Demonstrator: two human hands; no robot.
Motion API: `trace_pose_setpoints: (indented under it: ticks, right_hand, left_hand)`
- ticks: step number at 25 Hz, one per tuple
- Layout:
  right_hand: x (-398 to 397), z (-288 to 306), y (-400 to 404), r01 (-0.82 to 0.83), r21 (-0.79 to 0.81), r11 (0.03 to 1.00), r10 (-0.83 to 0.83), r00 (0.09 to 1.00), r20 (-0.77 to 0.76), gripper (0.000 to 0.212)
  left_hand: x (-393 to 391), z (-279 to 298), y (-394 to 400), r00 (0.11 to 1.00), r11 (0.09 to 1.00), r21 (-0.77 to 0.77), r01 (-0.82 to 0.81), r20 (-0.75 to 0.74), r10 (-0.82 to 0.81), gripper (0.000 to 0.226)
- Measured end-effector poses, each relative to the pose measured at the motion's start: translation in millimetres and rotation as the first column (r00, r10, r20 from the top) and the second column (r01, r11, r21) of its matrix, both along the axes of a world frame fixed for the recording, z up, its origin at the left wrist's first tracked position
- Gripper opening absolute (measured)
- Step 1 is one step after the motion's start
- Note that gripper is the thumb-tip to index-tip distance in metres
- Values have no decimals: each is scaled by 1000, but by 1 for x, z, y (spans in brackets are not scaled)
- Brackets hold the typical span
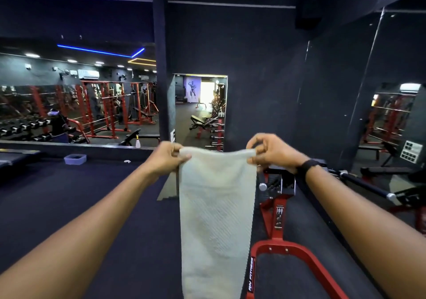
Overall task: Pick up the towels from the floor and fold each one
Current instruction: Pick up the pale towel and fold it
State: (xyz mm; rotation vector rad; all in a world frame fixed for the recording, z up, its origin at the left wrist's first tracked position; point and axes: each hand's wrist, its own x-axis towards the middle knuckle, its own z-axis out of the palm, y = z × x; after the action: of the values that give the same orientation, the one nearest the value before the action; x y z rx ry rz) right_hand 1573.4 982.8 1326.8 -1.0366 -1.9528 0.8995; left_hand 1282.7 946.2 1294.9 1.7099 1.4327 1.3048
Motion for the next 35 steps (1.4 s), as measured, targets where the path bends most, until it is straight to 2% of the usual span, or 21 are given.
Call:
trace_pose_setpoints:
  ticks: [1,2,3,4,5,6,7,10,13,15,16,17,19,21,23,24,26,29,32,33,35]
  right_hand:
    - [1,18,3,40,29,999,-33,980,-195,35]
    - [3,34,6,25,23,999,-16,938,-346,41]
    - [2,40,6,-20,-19,1000,12,931,-365,48]
    - [0,36,1,-52,-67,996,33,967,-254,50]
    - [-1,18,3,-67,-132,989,51,991,-122,42]
    - [-2,-3,5,-37,-182,983,31,999,-34,28]
    - [-3,-21,4,-18,-233,972,6,999,-50,18]
    - [3,-50,13,-21,-418,908,-49,987,-156,18]
    - [-5,-54,10,-57,-505,861,-6,993,-122,9]
    - [-13,-54,13,-40,-463,886,-95,960,-265,9]
    - [-13,-50,12,-59,-450,891,-94,946,-310,11]
    - [-13,-45,10,-72,-457,886,-76,951,-299,14]
    - [-13,-43,8,-45,-461,886,-38,985,-169,18]
    - [-17,-44,8,-9,-406,914,-108,958,-265,19]
    - [-22,-43,12,-45,-362,931,-105,917,-385,27]
    - [-24,-41,11,-65,-351,934,-78,923,-377,33]
    - [-26,-38,12,-73,-340,938,-54,935,-349,41]
    - [-30,-40,12,-54,-382,922,-54,963,-266,62]
    - [-29,-41,12,-57,-427,902,-51,970,-237,69]
    - [-28,-42,9,-53,-438,898,-27,984,-175,69]
    - [-31,-45,8,15,-411,912,-95,980,-176,49]
  left_hand:
    - [1,18,4,986,996,92,2,164,-17,14]
    - [-3,34,11,961,990,132,45,266,-80,33]
    - [-6,42,16,961,987,81,138,230,-153,52]
    - [-6,41,14,970,974,-60,218,120,-210,65]
    - [-10,30,14,961,935,-225,273,20,-276,70]
    - [-13,12,12,944,884,-364,294,-38,-329,68]
    - [-14,-4,11,948,865,-417,280,-19,-316,58]
    - [-13,-32,11,932,907,-352,229,347,-101,22]
    - [-3,-38,11,836,907,-377,187,547,55,27]
    - [0,-34,9,758,920,-325,217,650,51,29]
    - [-2,-29,6,774,921,-307,241,633,8,31]
    - [-5,-26,5,854,914,-330,236,519,-33,32]
    - [-8,-27,1,958,918,-366,155,283,-49,23]
    - [-8,-29,-3,938,950,-279,139,346,-36,18]
    - [-4,-27,-2,911,955,-189,229,387,-141,38]
    - [0,-25,-5,913,962,-155,226,378,-154,41]
    - [3,-22,-5,904,989,-105,102,425,-48,27]
    - [0,-22,-6,937,980,-172,105,347,-39,31]
    - [-10,-21,-6,943,982,-187,18,329,45,34]
    - [-13,-21,-8,956,973,-227,32,291,36,35]
    - [-16,-23,-9,982,965,-262,30,190,21,35]
